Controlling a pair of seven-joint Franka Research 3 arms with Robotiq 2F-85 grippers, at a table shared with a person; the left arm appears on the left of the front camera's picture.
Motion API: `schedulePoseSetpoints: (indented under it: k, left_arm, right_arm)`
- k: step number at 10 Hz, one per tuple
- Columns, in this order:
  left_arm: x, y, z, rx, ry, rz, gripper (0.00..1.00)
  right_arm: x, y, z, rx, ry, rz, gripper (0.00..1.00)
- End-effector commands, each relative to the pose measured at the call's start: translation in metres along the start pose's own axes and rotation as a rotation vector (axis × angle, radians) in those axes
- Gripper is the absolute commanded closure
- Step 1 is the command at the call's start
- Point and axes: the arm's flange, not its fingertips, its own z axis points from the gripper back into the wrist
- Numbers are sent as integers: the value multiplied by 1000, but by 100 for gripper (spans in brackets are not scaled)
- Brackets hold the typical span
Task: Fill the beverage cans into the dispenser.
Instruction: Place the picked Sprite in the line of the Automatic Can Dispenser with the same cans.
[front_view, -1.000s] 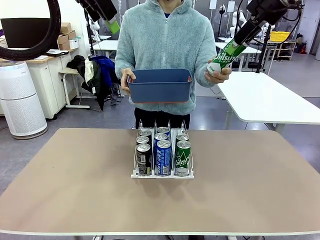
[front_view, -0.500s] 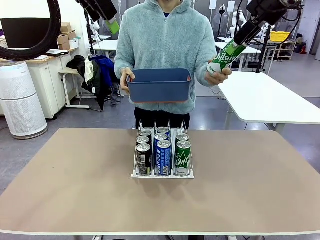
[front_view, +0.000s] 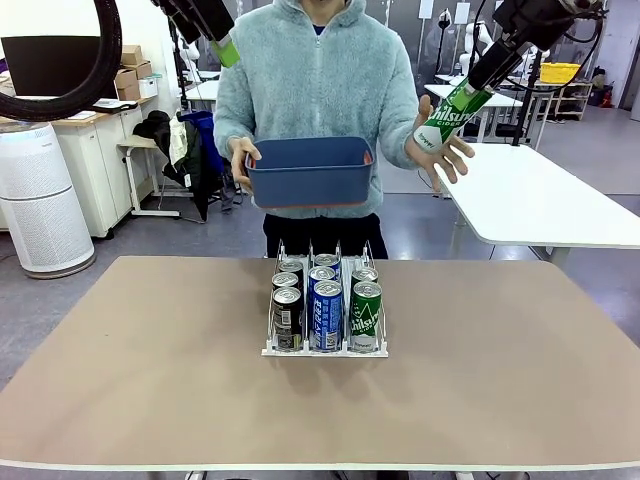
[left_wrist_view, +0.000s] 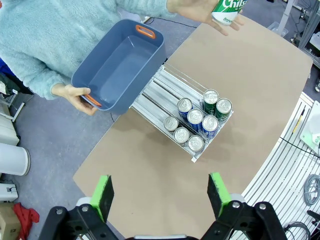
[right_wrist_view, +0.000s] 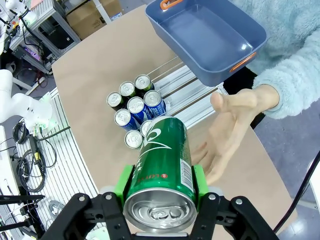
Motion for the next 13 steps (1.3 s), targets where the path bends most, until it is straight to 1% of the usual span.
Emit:
schedulePoseSetpoints:
  k: [1,13]
  left_arm:
    - [-2,0,0,3,-3,4,0]
    - [-2,0,0,3,-3,4,0]
  right_arm:
    - [1,0,2,-19,1,6,100]
    - [1,0,2,-19,1,6,100]
